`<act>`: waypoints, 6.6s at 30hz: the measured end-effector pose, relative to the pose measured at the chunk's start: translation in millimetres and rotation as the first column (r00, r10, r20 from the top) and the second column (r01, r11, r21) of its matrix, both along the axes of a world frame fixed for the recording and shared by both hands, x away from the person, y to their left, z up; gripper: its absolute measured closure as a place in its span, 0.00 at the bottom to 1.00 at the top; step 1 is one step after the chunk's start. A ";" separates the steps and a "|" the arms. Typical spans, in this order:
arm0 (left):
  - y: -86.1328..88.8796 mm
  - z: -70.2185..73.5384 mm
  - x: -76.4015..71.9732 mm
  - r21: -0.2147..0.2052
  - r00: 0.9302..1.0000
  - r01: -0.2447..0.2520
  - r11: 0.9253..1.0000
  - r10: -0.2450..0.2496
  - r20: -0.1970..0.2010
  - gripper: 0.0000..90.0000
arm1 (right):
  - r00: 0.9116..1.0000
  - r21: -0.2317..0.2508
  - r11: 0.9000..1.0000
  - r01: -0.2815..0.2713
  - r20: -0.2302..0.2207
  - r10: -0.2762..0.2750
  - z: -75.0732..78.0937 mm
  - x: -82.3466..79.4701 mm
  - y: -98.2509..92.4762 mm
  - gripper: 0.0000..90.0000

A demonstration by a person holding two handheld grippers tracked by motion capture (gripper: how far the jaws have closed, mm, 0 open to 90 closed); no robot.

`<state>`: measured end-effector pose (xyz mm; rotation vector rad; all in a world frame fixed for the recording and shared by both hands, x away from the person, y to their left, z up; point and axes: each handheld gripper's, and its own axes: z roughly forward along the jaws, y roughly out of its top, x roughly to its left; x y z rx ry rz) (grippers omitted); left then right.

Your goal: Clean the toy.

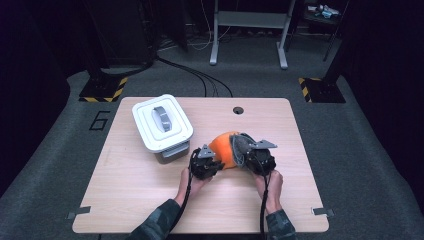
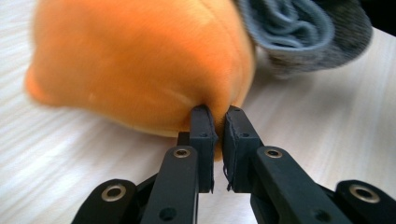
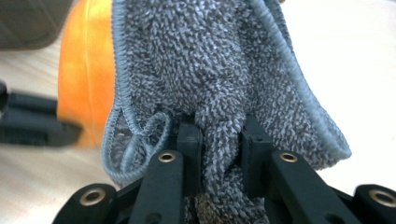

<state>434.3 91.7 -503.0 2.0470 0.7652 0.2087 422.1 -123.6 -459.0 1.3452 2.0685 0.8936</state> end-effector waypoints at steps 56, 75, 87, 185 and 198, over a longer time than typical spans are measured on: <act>3.4 7.9 3.2 0.034 0.998 -0.059 0.998 0.058 0.029 0.93 | 0.999 -0.056 0.998 0.004 0.038 -0.002 2.0 -2.6 4.3 0.82; -10.8 10.5 -0.9 -0.015 0.999 -0.041 0.999 0.041 -0.005 0.95 | 0.997 -0.078 0.996 -0.047 0.058 0.052 -3.2 -25.9 27.5 0.83; -11.9 10.2 -0.4 -0.024 1.000 -0.028 0.999 0.028 -0.008 0.95 | 0.995 -0.083 0.991 0.102 0.014 -0.101 -19.9 -2.4 -17.7 0.83; -6.1 -1.3 4.0 -0.059 0.999 0.015 0.998 -0.018 -0.051 0.95 | 0.999 -0.123 0.992 -0.014 0.036 0.019 -18.1 -14.3 13.6 0.83; -6.0 -3.4 5.0 -0.066 0.998 0.010 0.998 -0.014 -0.066 0.95 | 0.997 -0.081 0.995 -0.050 0.061 0.055 -3.6 -23.3 9.2 0.82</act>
